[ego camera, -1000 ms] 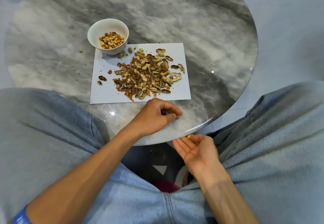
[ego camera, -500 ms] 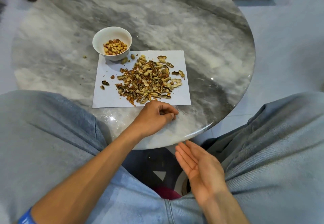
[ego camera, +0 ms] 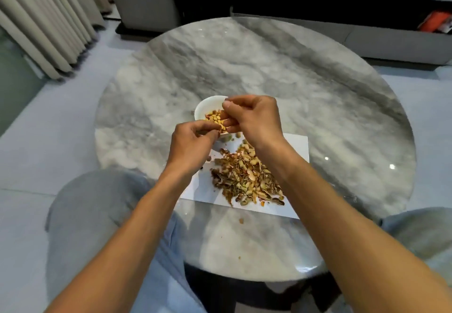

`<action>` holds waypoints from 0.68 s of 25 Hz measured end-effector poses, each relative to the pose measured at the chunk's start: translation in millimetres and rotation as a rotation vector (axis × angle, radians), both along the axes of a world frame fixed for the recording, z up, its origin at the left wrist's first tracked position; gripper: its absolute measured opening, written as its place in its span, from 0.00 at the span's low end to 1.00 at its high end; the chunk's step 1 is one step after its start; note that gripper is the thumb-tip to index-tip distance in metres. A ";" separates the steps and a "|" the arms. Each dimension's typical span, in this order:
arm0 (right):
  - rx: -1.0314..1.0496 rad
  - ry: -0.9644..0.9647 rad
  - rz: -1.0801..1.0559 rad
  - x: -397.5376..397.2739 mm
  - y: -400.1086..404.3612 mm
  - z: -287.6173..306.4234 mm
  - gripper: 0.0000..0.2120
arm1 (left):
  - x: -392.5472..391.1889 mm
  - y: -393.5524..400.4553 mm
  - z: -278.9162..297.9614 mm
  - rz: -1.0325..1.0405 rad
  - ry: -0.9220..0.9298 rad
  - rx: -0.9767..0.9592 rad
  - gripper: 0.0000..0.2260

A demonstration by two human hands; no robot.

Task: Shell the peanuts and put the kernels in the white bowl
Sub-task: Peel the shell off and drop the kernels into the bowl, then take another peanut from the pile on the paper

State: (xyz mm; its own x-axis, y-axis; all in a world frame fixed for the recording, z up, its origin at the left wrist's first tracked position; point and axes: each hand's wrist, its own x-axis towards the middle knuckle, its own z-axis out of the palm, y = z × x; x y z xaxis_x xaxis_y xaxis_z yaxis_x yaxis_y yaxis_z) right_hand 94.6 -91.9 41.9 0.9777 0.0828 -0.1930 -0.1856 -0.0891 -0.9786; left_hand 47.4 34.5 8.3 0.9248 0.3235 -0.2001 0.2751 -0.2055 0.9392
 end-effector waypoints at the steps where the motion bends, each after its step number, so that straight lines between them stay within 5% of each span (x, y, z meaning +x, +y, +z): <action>1: -0.069 -0.003 0.017 16.8 6.0 -3.7 0.09 | 4.8 3.5 -0.2 -0.003 -0.005 0.016 0.09; 4: -0.246 -0.036 0.050 46.4 2.0 -8.1 0.18 | 10.0 9.7 -2.5 0.016 0.025 0.053 0.08; 9: -0.495 -0.169 0.012 11.1 -76.0 -27.7 0.09 | 1.0 18.3 -4.2 0.038 0.047 0.135 0.08; 14: -0.925 -0.373 0.406 -10.4 -85.0 -79.9 0.10 | 3.9 -12.7 -13.3 -0.112 0.052 0.265 0.08; 17: -1.027 -0.416 0.467 -11.0 -81.6 -93.5 0.09 | 2.7 -19.4 -21.2 -0.177 0.062 0.349 0.08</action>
